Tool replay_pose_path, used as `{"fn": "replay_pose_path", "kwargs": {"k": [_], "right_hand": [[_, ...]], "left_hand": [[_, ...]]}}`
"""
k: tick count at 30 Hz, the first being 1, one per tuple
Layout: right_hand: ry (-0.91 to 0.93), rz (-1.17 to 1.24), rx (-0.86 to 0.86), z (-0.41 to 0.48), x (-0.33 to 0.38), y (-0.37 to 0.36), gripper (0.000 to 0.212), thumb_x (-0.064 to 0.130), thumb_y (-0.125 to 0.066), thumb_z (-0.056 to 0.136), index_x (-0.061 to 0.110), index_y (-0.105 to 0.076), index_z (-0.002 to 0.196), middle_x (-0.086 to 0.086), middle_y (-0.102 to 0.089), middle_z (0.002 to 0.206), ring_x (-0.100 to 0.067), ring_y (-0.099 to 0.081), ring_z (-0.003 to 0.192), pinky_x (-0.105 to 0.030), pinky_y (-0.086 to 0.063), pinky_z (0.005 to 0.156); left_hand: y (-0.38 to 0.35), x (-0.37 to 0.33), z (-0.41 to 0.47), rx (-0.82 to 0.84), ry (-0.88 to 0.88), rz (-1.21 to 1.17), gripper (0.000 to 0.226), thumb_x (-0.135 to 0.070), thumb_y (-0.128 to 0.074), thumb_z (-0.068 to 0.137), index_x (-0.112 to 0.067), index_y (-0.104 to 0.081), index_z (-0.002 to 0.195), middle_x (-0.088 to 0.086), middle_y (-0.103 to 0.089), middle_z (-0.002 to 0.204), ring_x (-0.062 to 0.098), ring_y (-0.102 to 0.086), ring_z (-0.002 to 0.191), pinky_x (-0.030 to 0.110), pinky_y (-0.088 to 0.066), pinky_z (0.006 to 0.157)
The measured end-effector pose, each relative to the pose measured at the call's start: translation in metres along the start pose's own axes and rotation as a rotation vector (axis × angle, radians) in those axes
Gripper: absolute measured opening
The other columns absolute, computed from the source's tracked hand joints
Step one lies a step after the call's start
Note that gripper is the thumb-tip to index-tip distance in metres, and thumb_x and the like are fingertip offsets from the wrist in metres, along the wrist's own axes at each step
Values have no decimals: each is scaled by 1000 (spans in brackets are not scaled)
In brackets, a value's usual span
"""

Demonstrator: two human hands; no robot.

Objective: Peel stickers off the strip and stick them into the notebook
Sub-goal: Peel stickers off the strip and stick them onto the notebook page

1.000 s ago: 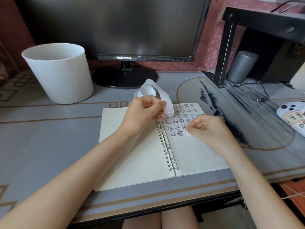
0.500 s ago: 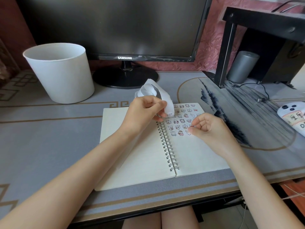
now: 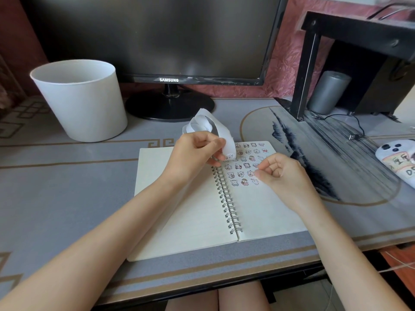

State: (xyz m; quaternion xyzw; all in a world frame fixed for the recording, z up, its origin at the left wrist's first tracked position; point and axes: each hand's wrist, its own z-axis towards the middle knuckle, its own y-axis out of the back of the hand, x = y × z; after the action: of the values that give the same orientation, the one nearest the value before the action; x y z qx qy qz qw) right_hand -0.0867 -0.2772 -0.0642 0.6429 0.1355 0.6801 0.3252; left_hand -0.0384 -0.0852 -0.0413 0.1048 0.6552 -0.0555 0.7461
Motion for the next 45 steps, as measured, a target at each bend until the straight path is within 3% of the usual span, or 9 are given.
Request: {"fn": "replay_pose_path", "kwargs": {"k": [8, 13, 16, 19, 23, 26, 32, 36, 45], "right_hand": [[-19, 115, 95, -4, -1, 8, 21, 14, -80, 72, 20, -61, 79, 0, -58, 73, -11, -50, 63, -23, -42, 64], [-20, 106, 182, -1, -1, 15, 21, 2, -72, 79, 19, -60, 81, -2, -58, 77, -16, -53, 72, -22, -43, 69], [-33, 105, 206, 2, 2, 17, 19, 2, -68, 82, 19, -60, 84, -3, -59, 81, -14, -54, 67, -19, -44, 64], [0, 148, 131, 5, 13, 15, 9, 15, -68, 85, 21, -61, 85, 3, -62, 82, -6, -54, 56, -10, -40, 53], [219, 162, 50, 9, 32, 5, 16, 22, -74, 79, 27, -62, 88, 8, -69, 88, -7, -60, 75, -15, -40, 67], [295, 132, 39, 12, 39, -4, 20, 17, -75, 77, 24, -62, 90, 6, -70, 85, -4, -58, 75, -9, -37, 64], [329, 234, 23, 13, 40, -10, 18, 5, -72, 79, 21, -64, 84, 7, -68, 80, -4, -59, 75, -9, -40, 66], [323, 301, 12, 13, 39, -11, 19, 4, -70, 81, 22, -65, 82, 6, -67, 80, -12, -59, 78, -25, -48, 74], [287, 313, -14, 13, 38, -13, 14, 7, -69, 82, 21, -70, 83, 6, -69, 82, -5, -60, 77, -25, -49, 75]], "left_hand": [[-1, -1, -1, 4, -1, -22, 18, -9, -58, 93, 1, -65, 80, 7, -65, 64, 6, -61, 54, 19, -54, 59], [0, 0, -1, 8, -11, -32, 18, -9, -58, 93, -2, -65, 79, 5, -66, 63, 7, -62, 56, 20, -55, 60], [0, 0, -1, 5, -15, -35, 18, -10, -58, 94, -2, -66, 79, 5, -66, 63, 8, -62, 57, 21, -56, 60], [0, 0, 0, 7, -27, -29, 19, -11, -58, 94, -3, -66, 79, 7, -65, 66, 9, -62, 60, 22, -56, 60], [1, 0, 0, 6, -52, -23, 20, -11, -57, 94, -6, -65, 76, 7, -64, 69, 10, -63, 63, 20, -53, 55], [2, 0, 0, 5, -70, -25, 22, -12, -57, 94, -8, -65, 75, 2, -64, 67, 9, -64, 62, 21, -52, 54], [1, -1, 0, 3, -90, -30, 25, -15, -57, 95, -8, -64, 73, -4, -62, 65, 10, -64, 63, 22, -52, 55], [0, -2, -1, 29, -68, -61, 29, -22, -54, 97, 1, -66, 84, 2, -65, 75, 11, -65, 63, 25, -52, 56], [0, 4, 1, 58, -67, -13, 12, -9, -62, 91, -6, -70, 84, -1, -67, 62, 8, -63, 62, 20, -55, 61]]}}
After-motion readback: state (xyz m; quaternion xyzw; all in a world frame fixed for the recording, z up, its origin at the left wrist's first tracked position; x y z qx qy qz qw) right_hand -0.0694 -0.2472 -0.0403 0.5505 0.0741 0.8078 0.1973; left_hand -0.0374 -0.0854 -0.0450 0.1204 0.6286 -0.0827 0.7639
